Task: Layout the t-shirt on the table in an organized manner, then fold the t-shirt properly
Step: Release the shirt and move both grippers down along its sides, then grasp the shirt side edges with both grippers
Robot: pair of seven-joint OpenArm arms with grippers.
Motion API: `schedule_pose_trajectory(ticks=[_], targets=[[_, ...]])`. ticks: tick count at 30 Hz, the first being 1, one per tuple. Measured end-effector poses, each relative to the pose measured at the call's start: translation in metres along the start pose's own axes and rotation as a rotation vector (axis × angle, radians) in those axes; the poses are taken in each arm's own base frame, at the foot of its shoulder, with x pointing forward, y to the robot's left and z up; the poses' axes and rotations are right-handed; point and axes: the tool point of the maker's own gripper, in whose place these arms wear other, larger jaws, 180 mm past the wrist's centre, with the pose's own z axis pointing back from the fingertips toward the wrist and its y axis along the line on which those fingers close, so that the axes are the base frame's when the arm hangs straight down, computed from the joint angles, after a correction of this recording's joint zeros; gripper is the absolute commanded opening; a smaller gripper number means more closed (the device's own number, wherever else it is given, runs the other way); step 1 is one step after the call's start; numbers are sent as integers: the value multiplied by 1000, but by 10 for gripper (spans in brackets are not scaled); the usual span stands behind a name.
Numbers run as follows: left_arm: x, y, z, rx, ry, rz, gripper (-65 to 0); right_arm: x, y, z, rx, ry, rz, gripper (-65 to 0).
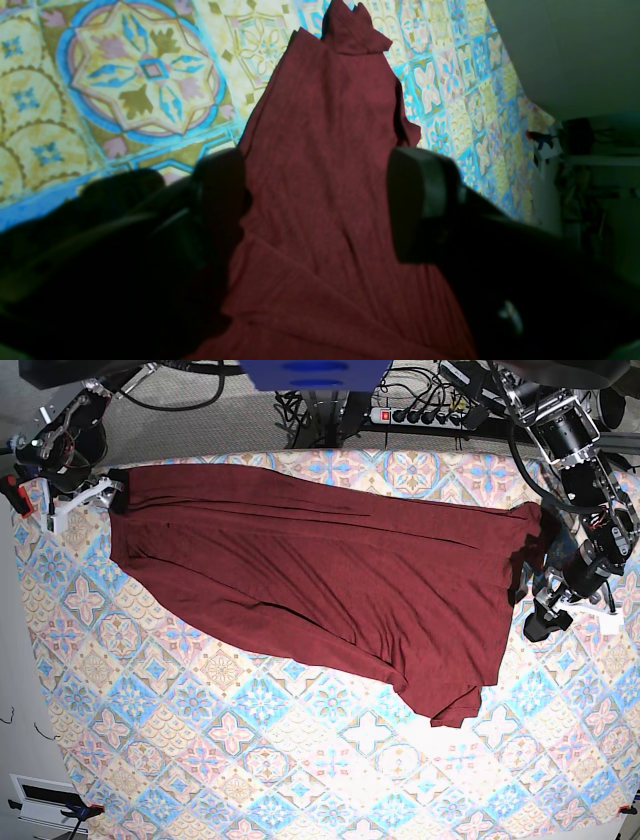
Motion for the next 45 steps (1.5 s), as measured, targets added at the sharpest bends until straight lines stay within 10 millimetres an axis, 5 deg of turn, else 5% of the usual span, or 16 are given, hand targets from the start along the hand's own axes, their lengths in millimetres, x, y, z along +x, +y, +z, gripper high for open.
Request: schedule_pose_trajectory(ticks=[9,14,24,37,41,45], targets=[[-1,1,0,2,3,1,-216,44,-15,9,-32,-147,-64,-147],[-1,1,0,2,3,1,-216,60,-6,5,-8,-179,-71,-147],[4,-3,-1,-6,-7,-1,-216,76,-9,3,-50,-178,-49,-147],[31,-42,-88,49,37,-163,-216,85,31,-32,-104,6,273,-148],[25,-40,-114,98,72,-194,-216,88,39,-35,-90,1,297,-148],[26,-15,-125,176,68,-167,-216,90,39,-35,-91,-4,298,-148]])
